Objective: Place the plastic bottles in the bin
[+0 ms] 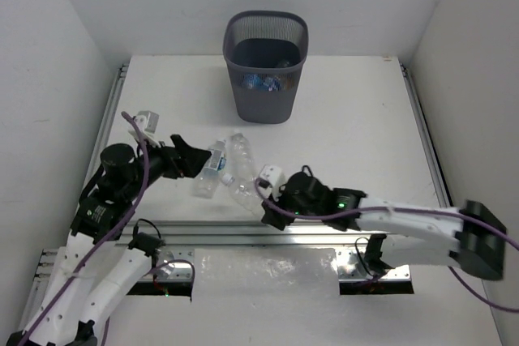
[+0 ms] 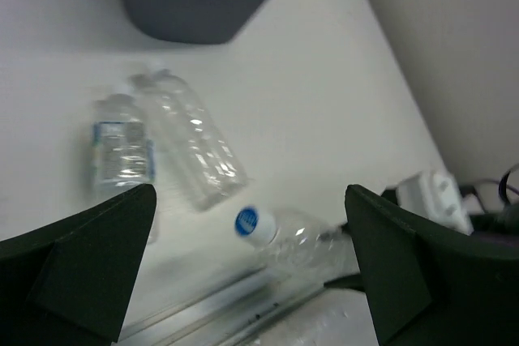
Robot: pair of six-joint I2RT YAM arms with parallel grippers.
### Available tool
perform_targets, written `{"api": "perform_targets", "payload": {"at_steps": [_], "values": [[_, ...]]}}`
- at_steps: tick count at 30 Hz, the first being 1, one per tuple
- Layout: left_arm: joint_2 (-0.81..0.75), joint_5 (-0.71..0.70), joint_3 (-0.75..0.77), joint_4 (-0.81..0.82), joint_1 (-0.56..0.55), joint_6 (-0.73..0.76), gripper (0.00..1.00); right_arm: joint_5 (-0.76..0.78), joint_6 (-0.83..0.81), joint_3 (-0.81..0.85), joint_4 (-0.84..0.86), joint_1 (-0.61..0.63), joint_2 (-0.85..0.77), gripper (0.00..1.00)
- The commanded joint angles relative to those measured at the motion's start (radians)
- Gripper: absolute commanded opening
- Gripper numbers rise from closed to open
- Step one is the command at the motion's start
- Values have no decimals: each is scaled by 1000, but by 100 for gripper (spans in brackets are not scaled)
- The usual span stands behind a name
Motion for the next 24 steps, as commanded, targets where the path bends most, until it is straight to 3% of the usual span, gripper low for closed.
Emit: {"api": "perform_targets", "payload": {"at_steps": [1, 3, 8, 10, 14, 17, 20, 21, 22, 23, 24], "values": [[-47, 319, -59, 149, -4, -44, 100, 9, 68, -38, 87, -7, -249, 30], [-70, 510, -103, 260, -4, -90, 100, 9, 81, -32, 84, -10, -352, 29], [-61, 740, -200, 656, -5, -272, 100, -107, 98, 1, 165, -12, -441, 29], [-44, 769, -215, 775, -10, -318, 100, -146, 96, 37, 200, -12, -440, 29], [43, 739, -205, 833, -43, -308, 100, -244, 96, 89, 274, -12, -412, 29], [115, 654, -188, 831, -158, -274, 94, -281, 90, 138, 303, -12, -374, 30], [195, 594, -143, 813, -238, -226, 63, -277, 73, 184, 306, -12, -349, 34], [215, 588, -116, 807, -264, -214, 28, -251, 63, 201, 300, -12, -348, 40], [232, 585, -97, 801, -269, -209, 13, -229, 56, 207, 294, -12, -346, 48], [262, 550, -73, 782, -269, -202, 0, -202, 53, 212, 283, -12, -354, 60], [290, 503, -1, 697, -268, -161, 0, -121, 38, 216, 241, -12, -376, 99]]}}
